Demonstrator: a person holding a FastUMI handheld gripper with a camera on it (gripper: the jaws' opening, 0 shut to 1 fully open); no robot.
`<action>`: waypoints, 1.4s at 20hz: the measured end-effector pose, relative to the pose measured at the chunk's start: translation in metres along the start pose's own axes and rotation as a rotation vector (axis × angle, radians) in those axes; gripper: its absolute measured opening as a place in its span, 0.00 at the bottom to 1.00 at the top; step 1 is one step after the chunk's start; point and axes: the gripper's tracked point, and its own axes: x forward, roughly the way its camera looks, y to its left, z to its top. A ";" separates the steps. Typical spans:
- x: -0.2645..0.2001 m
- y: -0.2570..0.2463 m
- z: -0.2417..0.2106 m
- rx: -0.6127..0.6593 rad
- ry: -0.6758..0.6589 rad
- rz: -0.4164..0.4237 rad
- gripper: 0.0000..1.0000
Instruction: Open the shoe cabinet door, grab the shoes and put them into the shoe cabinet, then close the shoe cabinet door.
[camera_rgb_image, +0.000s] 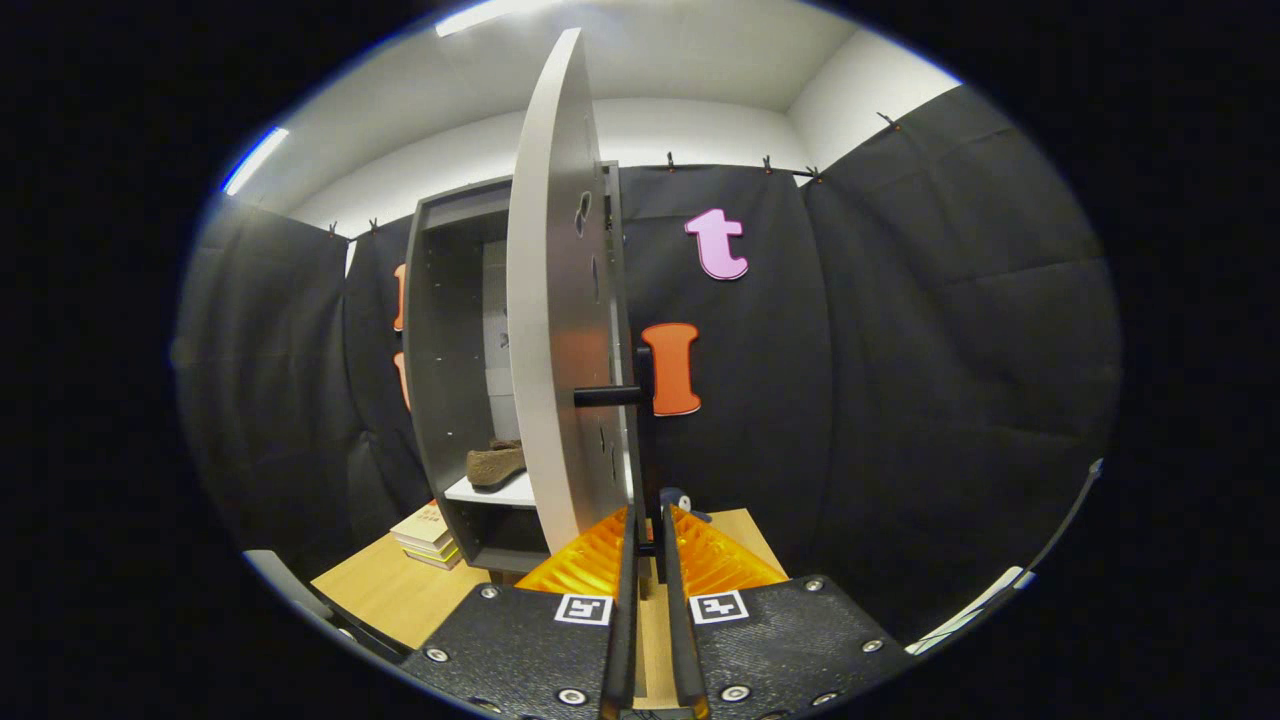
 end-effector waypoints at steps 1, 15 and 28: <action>-0.002 0.000 0.000 0.006 -0.001 -0.014 0.14; -0.024 0.017 -0.014 0.019 0.022 -0.272 0.12; 0.000 0.104 -0.140 -0.059 0.301 -0.136 0.17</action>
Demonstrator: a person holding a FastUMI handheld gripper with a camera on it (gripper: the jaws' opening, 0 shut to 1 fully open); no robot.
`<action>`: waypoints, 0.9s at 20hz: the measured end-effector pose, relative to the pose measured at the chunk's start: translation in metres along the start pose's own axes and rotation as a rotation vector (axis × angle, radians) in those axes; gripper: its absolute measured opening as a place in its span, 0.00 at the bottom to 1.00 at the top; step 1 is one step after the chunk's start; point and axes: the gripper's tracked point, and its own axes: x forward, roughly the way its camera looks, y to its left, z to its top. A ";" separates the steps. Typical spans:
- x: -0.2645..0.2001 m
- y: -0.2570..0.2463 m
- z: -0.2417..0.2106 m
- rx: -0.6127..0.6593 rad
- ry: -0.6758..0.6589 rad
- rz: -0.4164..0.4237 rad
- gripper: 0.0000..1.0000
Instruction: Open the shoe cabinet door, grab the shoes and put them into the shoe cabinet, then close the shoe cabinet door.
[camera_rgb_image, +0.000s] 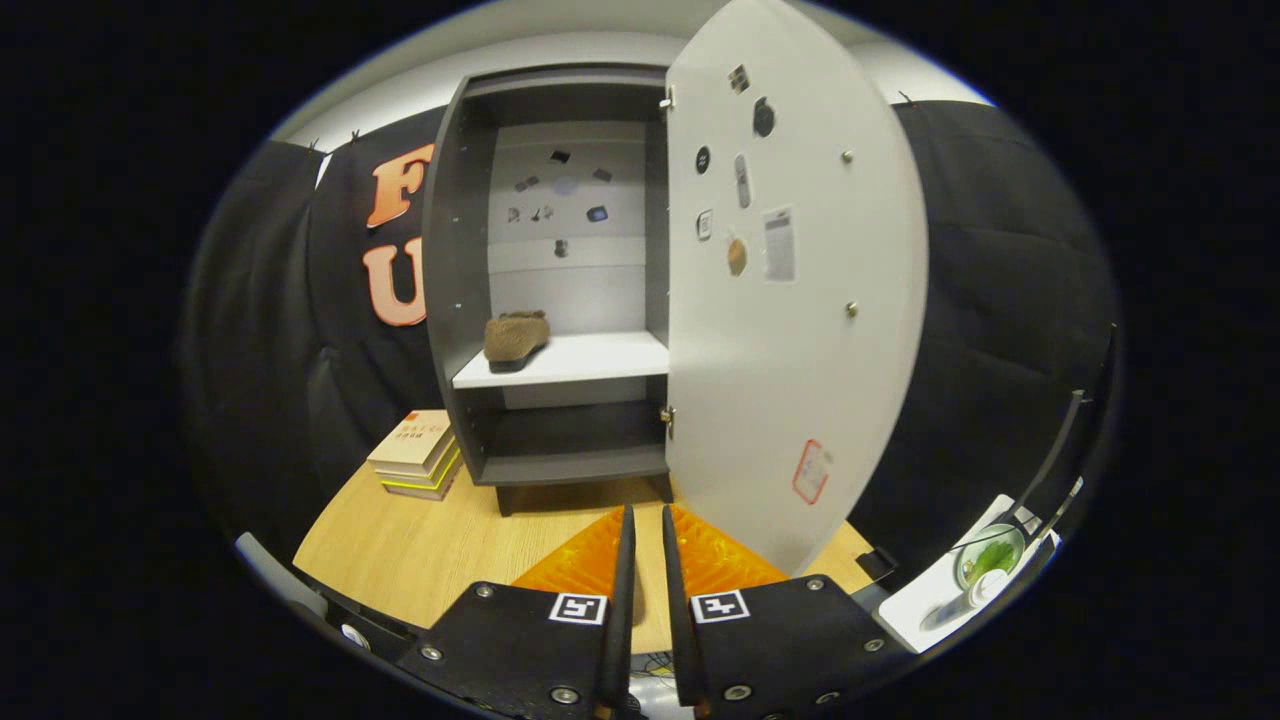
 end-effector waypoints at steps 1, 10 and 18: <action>0.010 0.007 -0.009 -0.012 0.018 0.016 0.17; 0.099 0.046 -0.115 -0.089 0.233 0.157 0.27; 0.166 0.076 -0.198 -0.091 0.407 0.251 0.32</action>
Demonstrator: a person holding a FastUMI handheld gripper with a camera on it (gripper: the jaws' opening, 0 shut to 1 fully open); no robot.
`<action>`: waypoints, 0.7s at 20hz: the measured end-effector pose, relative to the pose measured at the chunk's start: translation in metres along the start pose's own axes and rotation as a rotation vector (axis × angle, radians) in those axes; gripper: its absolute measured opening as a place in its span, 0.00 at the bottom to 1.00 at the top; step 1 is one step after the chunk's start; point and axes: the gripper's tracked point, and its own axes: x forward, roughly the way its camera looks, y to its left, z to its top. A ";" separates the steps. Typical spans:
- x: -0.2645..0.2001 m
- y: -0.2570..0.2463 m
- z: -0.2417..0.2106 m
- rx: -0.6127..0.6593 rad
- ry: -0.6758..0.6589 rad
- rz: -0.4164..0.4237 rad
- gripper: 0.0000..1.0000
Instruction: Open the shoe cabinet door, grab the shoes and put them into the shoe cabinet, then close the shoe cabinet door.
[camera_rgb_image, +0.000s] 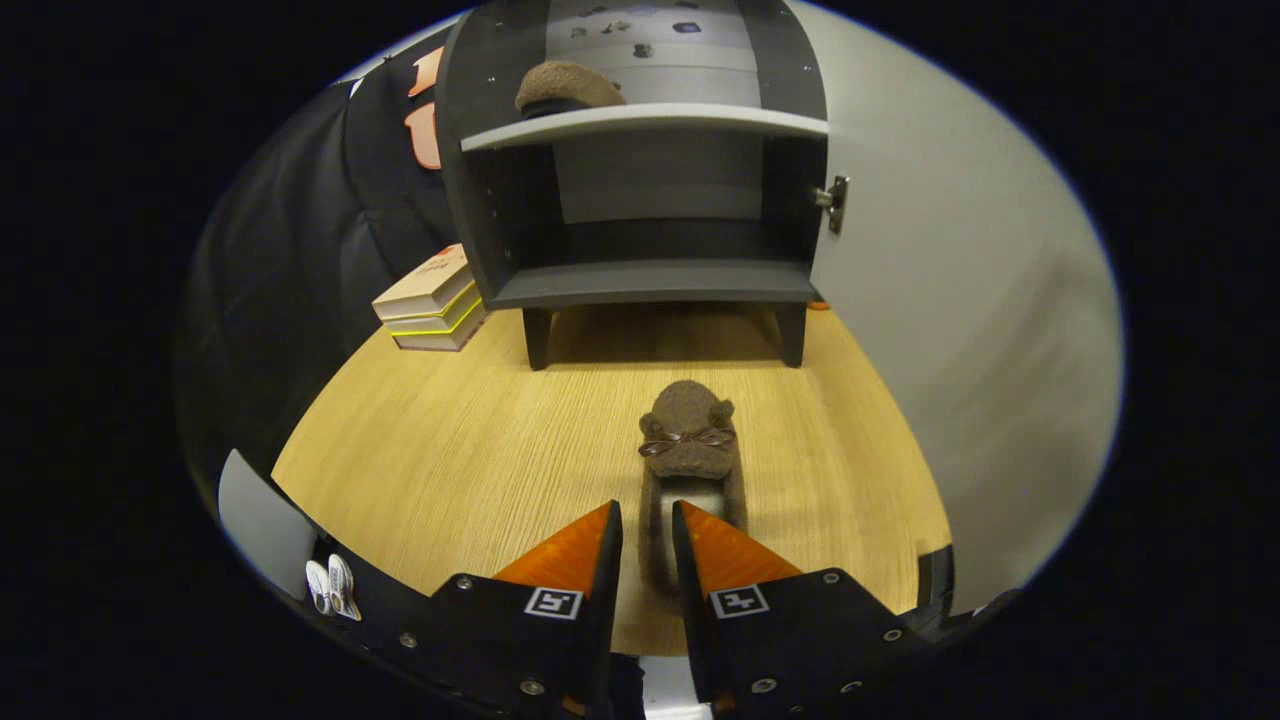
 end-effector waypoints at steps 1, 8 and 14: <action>0.011 0.000 -0.005 -0.004 0.016 0.000 0.32; 0.069 -0.003 -0.031 -0.033 0.102 0.002 0.32; 0.072 0.002 -0.028 -0.019 0.109 0.044 0.05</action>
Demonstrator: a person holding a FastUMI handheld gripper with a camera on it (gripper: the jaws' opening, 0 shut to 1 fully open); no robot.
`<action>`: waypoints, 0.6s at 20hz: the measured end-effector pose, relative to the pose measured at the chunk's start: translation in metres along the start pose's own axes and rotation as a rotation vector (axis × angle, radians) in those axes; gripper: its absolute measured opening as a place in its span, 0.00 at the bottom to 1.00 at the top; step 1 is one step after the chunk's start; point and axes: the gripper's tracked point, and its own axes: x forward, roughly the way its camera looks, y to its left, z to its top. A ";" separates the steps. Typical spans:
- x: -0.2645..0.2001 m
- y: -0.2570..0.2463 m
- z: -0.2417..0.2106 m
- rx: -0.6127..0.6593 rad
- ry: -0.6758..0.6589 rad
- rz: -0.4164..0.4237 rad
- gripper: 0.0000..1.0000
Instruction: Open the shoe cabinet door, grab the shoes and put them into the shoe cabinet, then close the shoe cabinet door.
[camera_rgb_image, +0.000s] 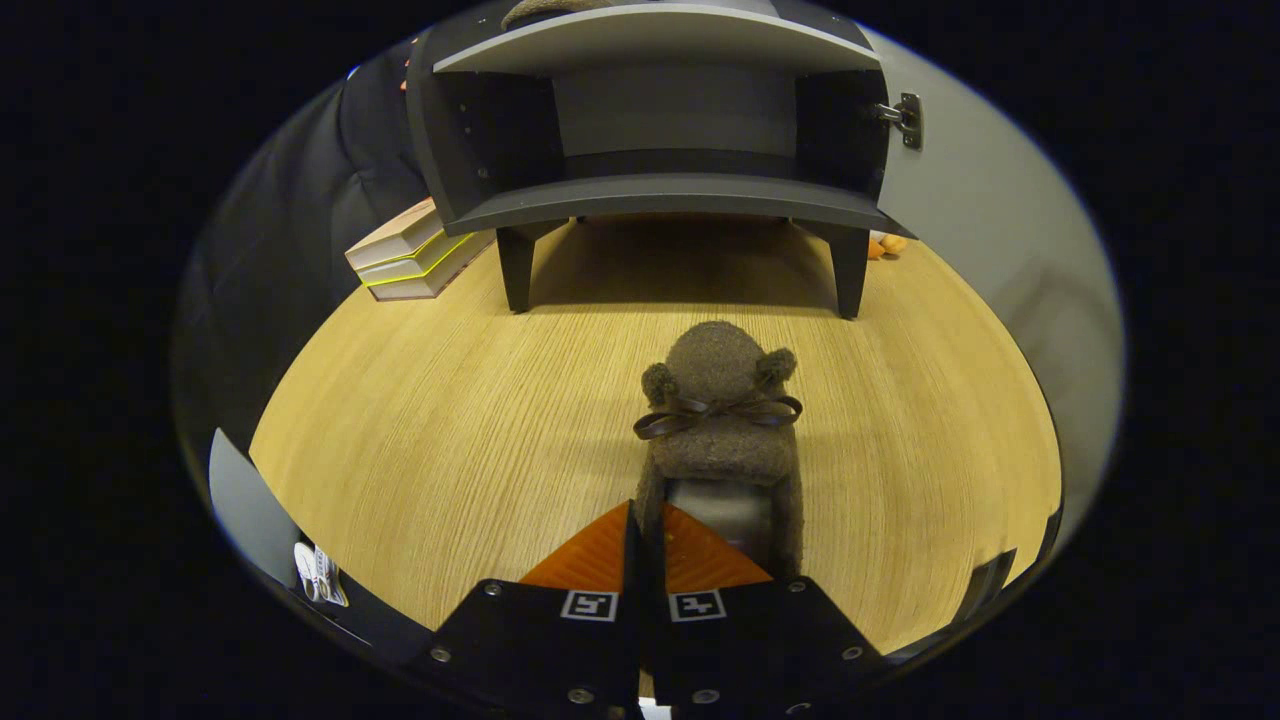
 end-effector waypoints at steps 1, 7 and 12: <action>-0.002 -0.001 0.002 0.017 0.003 0.003 0.04; -0.034 -0.013 0.039 0.056 -0.049 -0.015 0.04; -0.088 -0.015 0.082 0.018 -0.140 -0.066 0.04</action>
